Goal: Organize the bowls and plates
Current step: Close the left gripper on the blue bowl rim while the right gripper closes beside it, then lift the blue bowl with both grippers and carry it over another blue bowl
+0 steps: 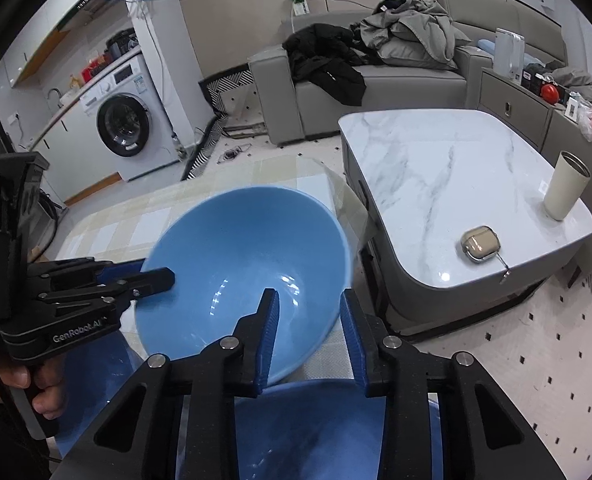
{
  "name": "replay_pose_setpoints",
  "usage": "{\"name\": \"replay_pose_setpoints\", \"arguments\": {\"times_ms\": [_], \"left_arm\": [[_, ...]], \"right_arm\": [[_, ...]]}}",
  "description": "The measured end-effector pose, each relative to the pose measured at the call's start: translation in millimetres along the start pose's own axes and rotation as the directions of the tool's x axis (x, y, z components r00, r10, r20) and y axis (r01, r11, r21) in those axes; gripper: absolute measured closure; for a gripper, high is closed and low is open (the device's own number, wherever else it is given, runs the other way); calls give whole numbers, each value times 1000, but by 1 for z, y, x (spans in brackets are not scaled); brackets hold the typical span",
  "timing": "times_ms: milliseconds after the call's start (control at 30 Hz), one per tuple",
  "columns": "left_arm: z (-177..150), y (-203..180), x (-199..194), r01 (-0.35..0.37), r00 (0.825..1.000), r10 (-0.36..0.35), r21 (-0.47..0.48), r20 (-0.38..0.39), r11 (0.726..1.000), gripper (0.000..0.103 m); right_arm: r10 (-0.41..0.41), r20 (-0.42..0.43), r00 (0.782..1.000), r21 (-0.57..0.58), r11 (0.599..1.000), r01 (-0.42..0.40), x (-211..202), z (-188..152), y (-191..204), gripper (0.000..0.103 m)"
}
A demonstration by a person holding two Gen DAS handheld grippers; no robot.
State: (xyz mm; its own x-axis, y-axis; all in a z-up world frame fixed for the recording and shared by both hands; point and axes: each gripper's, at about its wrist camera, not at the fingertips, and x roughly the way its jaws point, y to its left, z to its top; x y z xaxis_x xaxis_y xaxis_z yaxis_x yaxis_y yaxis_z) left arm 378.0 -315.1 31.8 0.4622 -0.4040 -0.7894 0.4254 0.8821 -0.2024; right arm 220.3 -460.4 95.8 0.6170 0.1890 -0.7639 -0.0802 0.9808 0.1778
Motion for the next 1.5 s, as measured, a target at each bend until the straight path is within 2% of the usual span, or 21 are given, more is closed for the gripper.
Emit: {"name": "replay_pose_setpoints", "arguments": {"times_ms": [33,100,133,167,200,300,367,433,467,567,700,800,1133,1500], "left_arm": [[0,-2,-1,0,1000,0,4,0,1000,83],[1,-2,3,-31,999,31,-4,-13,1000,84],[1,-1,6,-43,999,43,-11,-21,999,84],[0,2,8,-51,998,51,-17,-30,999,84],[-1,4,10,-47,998,46,-26,-35,999,84],[-2,9,12,-36,999,35,-39,-41,999,84],[-1,10,14,-42,998,40,-38,-43,998,84],[0,10,15,-46,998,44,-38,-43,998,84],[0,10,15,-47,998,46,-37,-42,998,84],[1,10,18,-47,998,45,-38,-46,998,84],[0,6,19,-26,999,25,-24,-46,999,84],[-2,2,19,-48,998,47,-4,-42,999,84],[-4,6,17,-49,998,48,-25,-39,999,84],[0,5,-2,-49,999,49,-25,3,998,84]], "right_arm": [[56,-8,998,2,998,-56,0,0,3,74],[-85,-30,996,-78,994,82,6,0,19,75],[-89,-19,996,-99,991,87,7,0,24,75],[-41,-38,998,-87,996,38,9,-1,26,75],[-30,-54,998,-80,997,25,11,-1,27,75],[-44,-24,999,-88,995,42,5,-1,26,74],[-44,-7,999,-69,997,43,1,0,20,70],[-72,12,997,-49,996,73,-3,1,14,53],[-81,20,997,-43,996,82,-3,2,12,52],[-110,-12,994,-24,994,109,2,5,4,52],[-45,-49,998,6,999,45,11,3,-3,53],[-87,-37,995,-3,996,87,11,1,-2,65],[-39,-18,999,22,999,40,9,-2,-3,65],[-13,17,1000,34,999,12,0,0,-1,65]]}}
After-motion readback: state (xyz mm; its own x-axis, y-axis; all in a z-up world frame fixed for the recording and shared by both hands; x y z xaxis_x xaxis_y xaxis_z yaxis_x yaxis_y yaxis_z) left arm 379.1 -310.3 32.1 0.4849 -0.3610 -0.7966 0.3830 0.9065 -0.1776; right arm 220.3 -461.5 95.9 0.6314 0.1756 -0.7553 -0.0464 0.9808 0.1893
